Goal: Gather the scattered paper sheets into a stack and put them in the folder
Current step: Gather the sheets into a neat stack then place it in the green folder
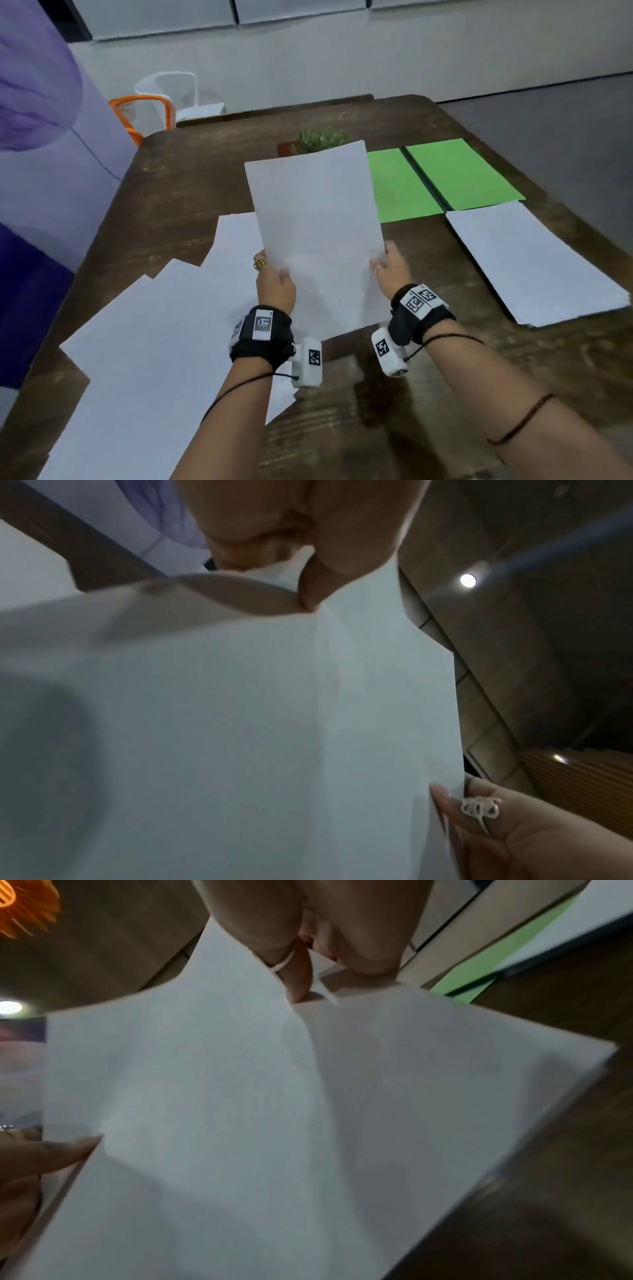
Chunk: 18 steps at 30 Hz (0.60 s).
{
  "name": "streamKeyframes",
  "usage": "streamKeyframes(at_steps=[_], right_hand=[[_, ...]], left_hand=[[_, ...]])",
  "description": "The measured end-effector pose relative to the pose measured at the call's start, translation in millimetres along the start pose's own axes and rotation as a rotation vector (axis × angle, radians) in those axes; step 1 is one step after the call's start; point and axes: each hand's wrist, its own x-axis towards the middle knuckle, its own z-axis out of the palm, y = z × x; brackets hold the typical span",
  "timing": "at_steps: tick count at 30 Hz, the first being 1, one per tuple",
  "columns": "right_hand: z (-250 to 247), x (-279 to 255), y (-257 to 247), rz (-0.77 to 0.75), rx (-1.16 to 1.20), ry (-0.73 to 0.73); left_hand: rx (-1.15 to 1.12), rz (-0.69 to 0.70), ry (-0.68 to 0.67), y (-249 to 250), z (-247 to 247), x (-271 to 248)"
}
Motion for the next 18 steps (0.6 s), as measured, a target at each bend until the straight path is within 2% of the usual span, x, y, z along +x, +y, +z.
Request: streamKeyframes(at_steps=[4, 7, 13, 18], right_hand=[[-79, 9, 37, 0.048, 0.004, 0.179], [-145, 27, 71, 0.063, -0.173, 0.245], [-279, 76, 130, 0.212, -0.437, 0.209], [-342, 122, 172, 0.233, -0.553, 0.162]], left_hand=[[0.089, -0.064, -0.222, 43, 70, -13], [0.144, -0.077, -0.367, 77, 138, -28], [0.247, 0.019, -0.508, 123, 282, -55], [0.327, -0.027, -0.536, 139, 375, -62]])
